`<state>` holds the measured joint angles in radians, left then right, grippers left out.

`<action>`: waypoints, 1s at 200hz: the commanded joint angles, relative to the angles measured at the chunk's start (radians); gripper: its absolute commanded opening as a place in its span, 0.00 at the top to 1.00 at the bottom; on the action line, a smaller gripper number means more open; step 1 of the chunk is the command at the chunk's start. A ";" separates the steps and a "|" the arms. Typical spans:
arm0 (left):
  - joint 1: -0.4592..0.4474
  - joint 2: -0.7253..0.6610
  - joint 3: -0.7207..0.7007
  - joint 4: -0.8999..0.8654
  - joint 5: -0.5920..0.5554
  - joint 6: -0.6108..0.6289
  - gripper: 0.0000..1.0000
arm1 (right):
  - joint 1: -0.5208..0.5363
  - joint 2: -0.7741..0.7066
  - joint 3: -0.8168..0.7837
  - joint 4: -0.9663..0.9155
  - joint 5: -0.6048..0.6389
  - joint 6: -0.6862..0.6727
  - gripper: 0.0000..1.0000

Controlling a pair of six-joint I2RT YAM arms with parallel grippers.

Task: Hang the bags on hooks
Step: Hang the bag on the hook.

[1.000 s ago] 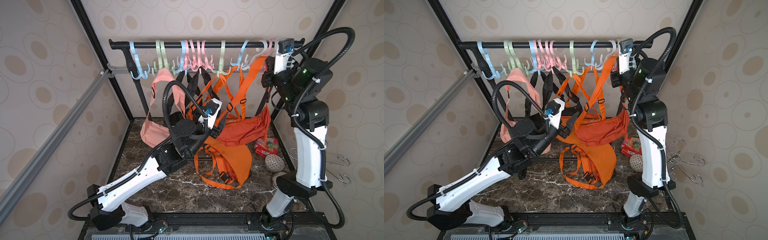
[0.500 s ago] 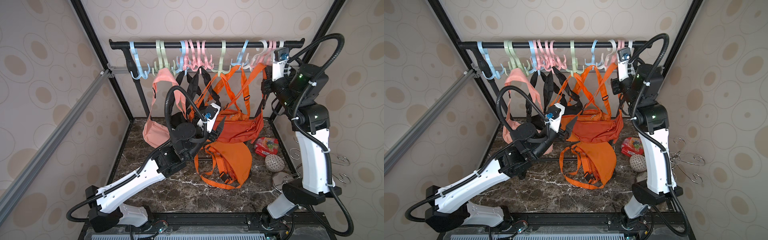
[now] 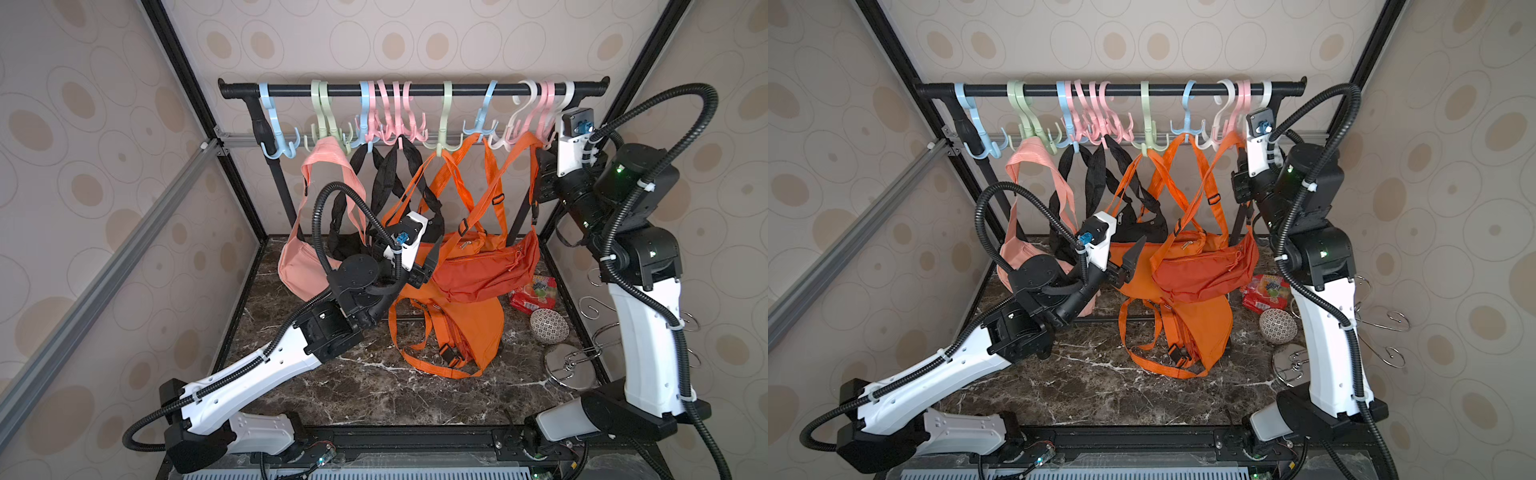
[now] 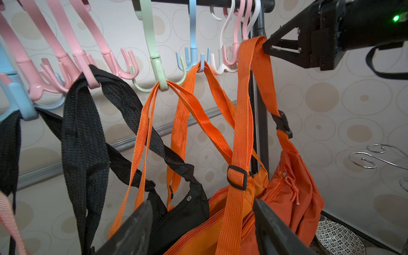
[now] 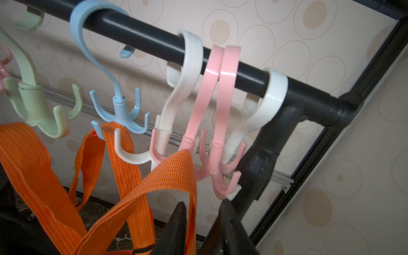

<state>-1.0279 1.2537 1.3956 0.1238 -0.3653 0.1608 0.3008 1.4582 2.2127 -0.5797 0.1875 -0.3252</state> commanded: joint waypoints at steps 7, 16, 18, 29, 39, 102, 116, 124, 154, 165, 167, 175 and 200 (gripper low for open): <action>0.001 -0.031 -0.013 0.043 -0.008 -0.009 0.28 | -0.003 -0.083 -0.089 0.063 0.022 0.027 0.62; 0.000 -0.034 -0.021 0.048 -0.011 -0.009 0.28 | -0.003 -0.114 -0.136 0.096 0.032 0.035 0.61; 0.000 -0.036 -0.022 0.048 -0.012 -0.009 0.28 | -0.004 -0.119 -0.146 0.102 0.035 0.036 0.61; 0.000 -0.039 -0.027 0.048 -0.012 -0.009 0.28 | -0.003 -0.143 -0.176 0.117 0.038 0.048 0.62; 0.000 -0.043 -0.033 0.051 -0.011 -0.010 0.28 | -0.003 -0.158 -0.184 0.104 0.015 0.067 0.65; 0.002 -0.098 -0.105 0.088 -0.020 -0.014 0.30 | -0.004 -0.027 0.055 -0.166 -0.309 0.118 0.77; 0.002 -0.107 -0.111 0.085 -0.024 -0.012 0.30 | -0.006 0.060 0.199 -0.221 -0.283 0.112 0.82; 0.002 -0.114 -0.117 0.084 -0.026 -0.012 0.31 | -0.005 0.095 0.253 -0.225 -0.271 0.115 0.83; 0.008 -0.143 -0.146 0.086 -0.038 -0.010 0.33 | -0.005 0.166 0.313 -0.164 -0.178 0.116 0.87; 0.011 -0.153 -0.154 0.085 -0.042 -0.009 0.34 | -0.006 0.191 0.343 -0.182 -0.171 0.115 0.88; 0.012 -0.156 -0.157 0.085 -0.044 -0.008 0.34 | -0.005 0.193 0.344 -0.184 -0.171 0.115 0.88; 0.014 -0.162 -0.163 0.085 -0.046 -0.006 0.35 | -0.005 0.196 0.337 -0.175 -0.166 0.114 0.89; 0.026 -0.182 -0.176 0.086 -0.046 -0.006 0.37 | -0.005 0.167 0.256 -0.069 -0.120 0.108 0.90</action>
<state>-1.0153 1.1030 1.2247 0.1783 -0.3958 0.1516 0.2996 1.6596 2.5050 -0.7307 0.0071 -0.2096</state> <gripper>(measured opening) 0.640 0.104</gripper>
